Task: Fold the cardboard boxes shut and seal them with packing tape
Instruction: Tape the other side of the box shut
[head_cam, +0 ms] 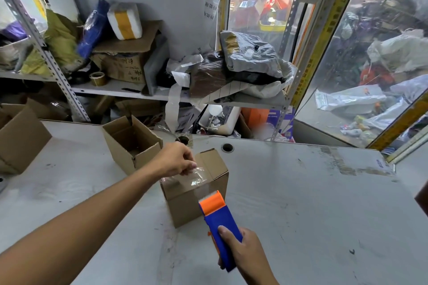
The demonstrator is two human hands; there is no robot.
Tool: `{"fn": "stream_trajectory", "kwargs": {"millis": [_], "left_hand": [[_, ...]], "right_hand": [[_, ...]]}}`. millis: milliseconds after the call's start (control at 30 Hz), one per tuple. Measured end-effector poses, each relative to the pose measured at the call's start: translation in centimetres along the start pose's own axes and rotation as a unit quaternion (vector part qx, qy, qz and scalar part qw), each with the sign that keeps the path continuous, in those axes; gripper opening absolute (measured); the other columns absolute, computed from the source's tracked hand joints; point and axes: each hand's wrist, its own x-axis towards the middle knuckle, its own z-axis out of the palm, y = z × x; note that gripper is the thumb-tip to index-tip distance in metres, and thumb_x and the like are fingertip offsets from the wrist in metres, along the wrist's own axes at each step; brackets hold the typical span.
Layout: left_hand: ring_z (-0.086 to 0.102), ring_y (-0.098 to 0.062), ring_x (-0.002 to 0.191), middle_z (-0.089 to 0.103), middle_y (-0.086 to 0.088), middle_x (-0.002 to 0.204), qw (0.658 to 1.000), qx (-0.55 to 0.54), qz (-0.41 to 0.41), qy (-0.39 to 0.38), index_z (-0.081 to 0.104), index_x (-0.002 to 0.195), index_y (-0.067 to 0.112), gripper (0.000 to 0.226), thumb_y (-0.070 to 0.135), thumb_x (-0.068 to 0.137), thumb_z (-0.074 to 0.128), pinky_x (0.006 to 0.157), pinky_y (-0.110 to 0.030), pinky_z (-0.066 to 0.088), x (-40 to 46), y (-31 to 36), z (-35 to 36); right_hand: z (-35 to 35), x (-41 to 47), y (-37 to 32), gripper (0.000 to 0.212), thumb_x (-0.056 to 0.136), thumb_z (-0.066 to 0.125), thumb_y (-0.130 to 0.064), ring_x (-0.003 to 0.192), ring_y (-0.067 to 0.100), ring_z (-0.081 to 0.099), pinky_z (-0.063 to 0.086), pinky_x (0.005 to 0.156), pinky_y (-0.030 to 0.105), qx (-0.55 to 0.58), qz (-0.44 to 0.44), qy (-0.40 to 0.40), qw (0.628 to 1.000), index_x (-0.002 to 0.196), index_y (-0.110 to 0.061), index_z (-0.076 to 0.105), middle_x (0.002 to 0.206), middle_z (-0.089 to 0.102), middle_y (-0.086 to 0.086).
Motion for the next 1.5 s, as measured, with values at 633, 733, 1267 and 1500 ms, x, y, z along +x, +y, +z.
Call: {"fn": "stream_trajectory", "kwargs": {"millis": [633,733,1267,1500], "left_hand": [[0.068,-0.006,0.073,0.073,0.006,0.073,0.997,0.064,0.019,0.043,0.076,0.076,0.024,0.011,0.022,0.087,0.078,0.073,-0.026,0.058,1.2,-0.1,2.2],[0.067,-0.005,0.073,0.073,0.005,0.072,0.997,0.065,0.022,0.047,0.076,0.076,0.024,0.011,0.023,0.087,0.078,0.072,-0.024,0.056,1.4,-0.2,2.4],[0.047,-0.022,0.110,0.054,0.002,0.124,0.942,0.209,0.111,0.236,0.056,0.124,0.030,0.056,0.051,0.077,0.078,0.083,-0.042,0.049,-0.1,-3.0,6.4],[0.050,-0.021,0.127,0.065,0.007,0.124,0.937,0.205,0.207,0.191,0.066,0.101,0.028,0.018,0.043,0.091,0.064,0.098,-0.062,0.046,-1.3,-3.7,7.9]], "right_hand": [[-0.5,1.3,1.1,0.036,0.092,0.063,-0.039,0.054,0.024,0.068,0.059,0.055,0.032,0.033,0.016,0.005,0.999,0.093,-0.004,0.073,0.067,0.069,0.014],[-0.6,1.4,1.0,0.034,0.093,0.062,-0.039,0.052,0.022,0.067,0.058,0.054,0.030,0.033,0.019,0.005,0.999,0.093,-0.006,0.073,0.066,0.069,0.013],[-0.3,2.1,1.4,0.038,0.093,0.061,-0.042,0.054,0.023,0.068,0.058,0.059,0.036,0.033,0.041,0.001,0.999,0.095,-0.006,0.073,0.068,0.074,0.009],[0.0,2.5,1.7,0.039,0.092,0.061,-0.045,0.057,0.024,0.069,0.060,0.064,0.037,0.019,0.051,0.000,0.999,0.094,-0.007,0.072,0.070,0.074,0.010]]}}
